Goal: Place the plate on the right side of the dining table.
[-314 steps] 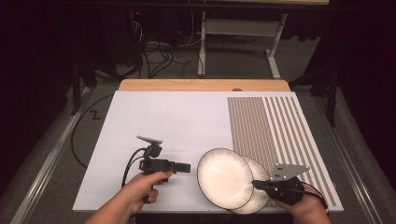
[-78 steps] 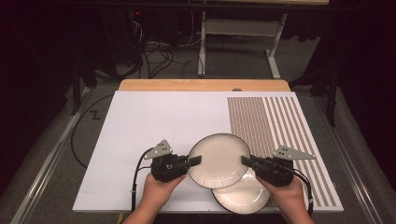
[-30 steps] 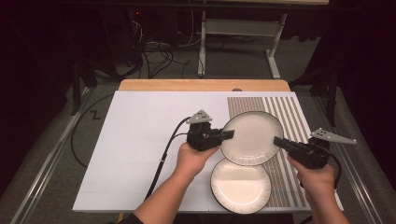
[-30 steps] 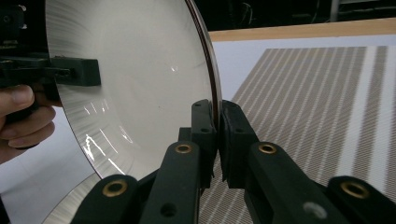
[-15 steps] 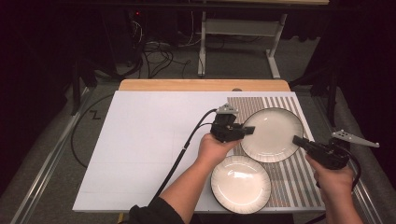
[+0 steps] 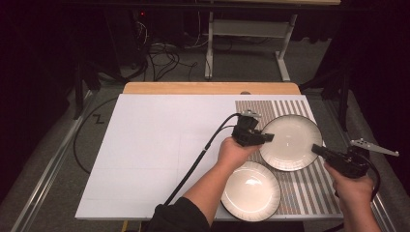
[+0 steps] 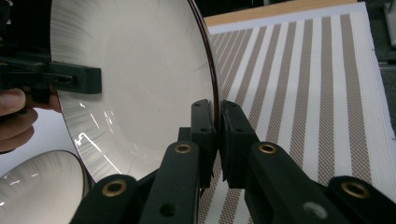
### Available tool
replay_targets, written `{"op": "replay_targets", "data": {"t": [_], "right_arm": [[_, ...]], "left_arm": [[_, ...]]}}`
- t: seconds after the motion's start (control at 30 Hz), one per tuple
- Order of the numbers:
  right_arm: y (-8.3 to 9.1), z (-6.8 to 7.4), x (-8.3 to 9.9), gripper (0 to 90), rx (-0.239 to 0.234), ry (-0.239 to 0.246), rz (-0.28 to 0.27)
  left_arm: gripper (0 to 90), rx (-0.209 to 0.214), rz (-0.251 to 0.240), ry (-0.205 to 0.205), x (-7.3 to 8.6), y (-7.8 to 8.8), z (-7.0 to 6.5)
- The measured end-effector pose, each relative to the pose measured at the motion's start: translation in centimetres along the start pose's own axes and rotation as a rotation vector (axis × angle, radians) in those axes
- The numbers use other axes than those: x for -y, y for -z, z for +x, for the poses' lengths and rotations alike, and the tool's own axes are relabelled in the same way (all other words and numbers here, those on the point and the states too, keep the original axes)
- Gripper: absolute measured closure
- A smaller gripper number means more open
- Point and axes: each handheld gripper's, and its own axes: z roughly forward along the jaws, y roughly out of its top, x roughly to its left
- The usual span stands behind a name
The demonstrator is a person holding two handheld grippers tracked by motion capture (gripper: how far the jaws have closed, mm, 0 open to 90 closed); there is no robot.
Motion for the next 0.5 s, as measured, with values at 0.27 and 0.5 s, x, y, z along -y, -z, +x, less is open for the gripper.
{"op": "replay_targets", "data": {"t": [0.27, 0.5], "right_arm": [[-0.4, -0.6, 0.9, 87.0, 0.017, -0.016, 0.036], [-1.0, -0.8, 1.1, 86.9, 0.027, -0.014, 0.052]], "left_arm": [[72.4, -0.004, 0.058, 0.040, 0.5, -1.2, 0.5], [70.6, -0.021, 0.094, 0.061, 0.5, -1.8, 1.0]]}}
